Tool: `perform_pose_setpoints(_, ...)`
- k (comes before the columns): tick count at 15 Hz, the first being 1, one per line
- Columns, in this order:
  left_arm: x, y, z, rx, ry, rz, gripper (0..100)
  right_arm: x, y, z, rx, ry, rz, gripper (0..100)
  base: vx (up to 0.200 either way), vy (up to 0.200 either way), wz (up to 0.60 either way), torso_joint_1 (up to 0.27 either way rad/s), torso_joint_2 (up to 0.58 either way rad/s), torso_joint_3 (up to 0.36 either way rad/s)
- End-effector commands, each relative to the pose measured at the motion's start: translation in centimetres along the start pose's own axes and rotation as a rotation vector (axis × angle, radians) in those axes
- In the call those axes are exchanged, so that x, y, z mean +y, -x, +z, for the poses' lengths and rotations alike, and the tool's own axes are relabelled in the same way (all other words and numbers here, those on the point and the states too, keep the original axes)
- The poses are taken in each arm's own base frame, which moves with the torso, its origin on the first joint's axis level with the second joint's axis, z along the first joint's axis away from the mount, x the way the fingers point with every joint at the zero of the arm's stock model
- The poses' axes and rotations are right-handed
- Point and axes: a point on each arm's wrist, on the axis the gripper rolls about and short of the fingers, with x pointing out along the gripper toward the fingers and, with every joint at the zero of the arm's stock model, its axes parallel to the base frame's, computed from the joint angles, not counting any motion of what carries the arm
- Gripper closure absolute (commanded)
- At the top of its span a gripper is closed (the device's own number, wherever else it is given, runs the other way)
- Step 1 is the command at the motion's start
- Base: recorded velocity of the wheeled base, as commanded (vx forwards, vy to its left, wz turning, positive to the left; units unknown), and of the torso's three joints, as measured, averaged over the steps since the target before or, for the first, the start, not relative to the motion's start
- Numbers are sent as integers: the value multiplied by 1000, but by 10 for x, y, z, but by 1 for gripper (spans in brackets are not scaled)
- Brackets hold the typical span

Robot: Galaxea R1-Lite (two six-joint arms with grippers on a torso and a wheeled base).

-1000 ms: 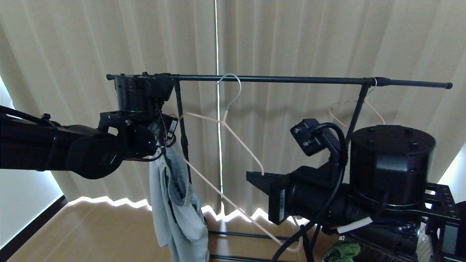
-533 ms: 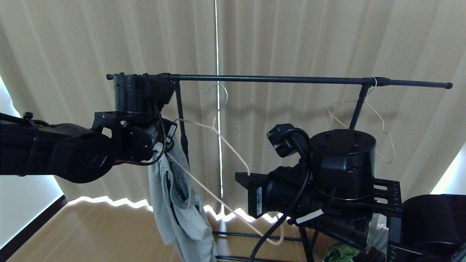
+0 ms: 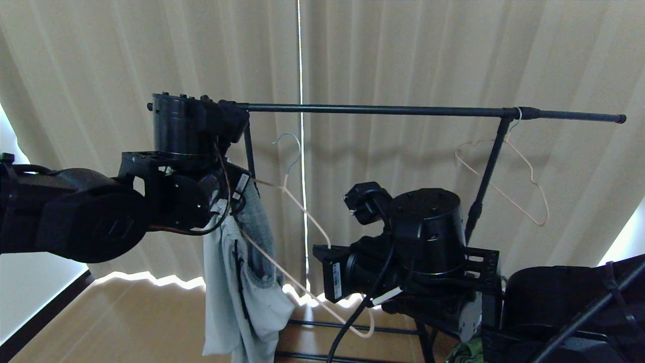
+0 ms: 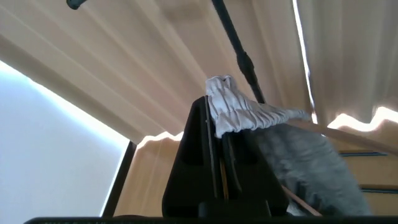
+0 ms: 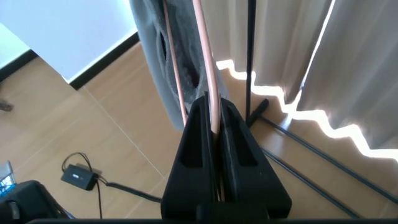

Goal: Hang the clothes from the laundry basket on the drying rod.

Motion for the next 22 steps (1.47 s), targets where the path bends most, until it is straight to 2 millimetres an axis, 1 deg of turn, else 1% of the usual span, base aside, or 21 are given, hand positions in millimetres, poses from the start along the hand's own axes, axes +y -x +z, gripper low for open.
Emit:
perform_pose_setpoints(1, -7, 9, 4, -22, -4, -28, 100, -3, -6, -5, 18, 2, -13, 100, 0, 0, 0, 0, 0, 0)
perform_pose_setpoints(2, -9, 10, 4, -25, -6, -33, 100, -4, -6, -4, 19, 0, -17, 100, 0, 0, 0, 0, 0, 0)
perform_pose_setpoints(5, -16, 26, 8, -55, -14, -73, 100, -9, -7, -1, 11, -6, -30, 100, 0, 0, 0, 0, 0, 0)
perform_pose_setpoints(8, -15, 48, 0, -69, -34, -112, 100, -19, -8, 7, -14, -21, -55, 100, 0, 0, 0, 0, 0, 0)
perform_pose_setpoints(10, -17, 60, -4, -84, -41, -145, 100, -20, -7, 10, -21, -24, -56, 100, 0, 0, 0, 0, 0, 0)
perform_pose_setpoints(13, -20, 64, -2, -105, -37, -175, 100, -20, -5, 11, -26, -19, -53, 100, 0, 0, 0, 0, 0, 0)
perform_pose_setpoints(15, -21, 67, 0, -143, -11, -263, 100, -21, -5, 10, -25, -18, -55, 100, 0, 0, 0, 0, 0, 0)
perform_pose_setpoints(17, -20, 69, 0, -146, -7, -273, 100, -24, -2, 13, -36, -20, -63, 100, 0, 0, 0, 0, 0, 0)
perform_pose_setpoints(18, -21, 69, -4, -137, -13, -279, 100, -26, 3, 19, -52, -9, -66, 100, 0, 0, 0, 0, 0, 0)
perform_pose_setpoints(19, -18, 73, -11, -134, -14, -290, 100, -25, 12, 24, -73, 12, -61, 100, 0, 0, 0, 0, 0, 0)
perform_pose_setpoints(22, -14, 80, -17, -159, -4, -375, 100, -27, 24, 25, -82, 41, -53, 100, 0, 0, 0, 0, 0, 0)
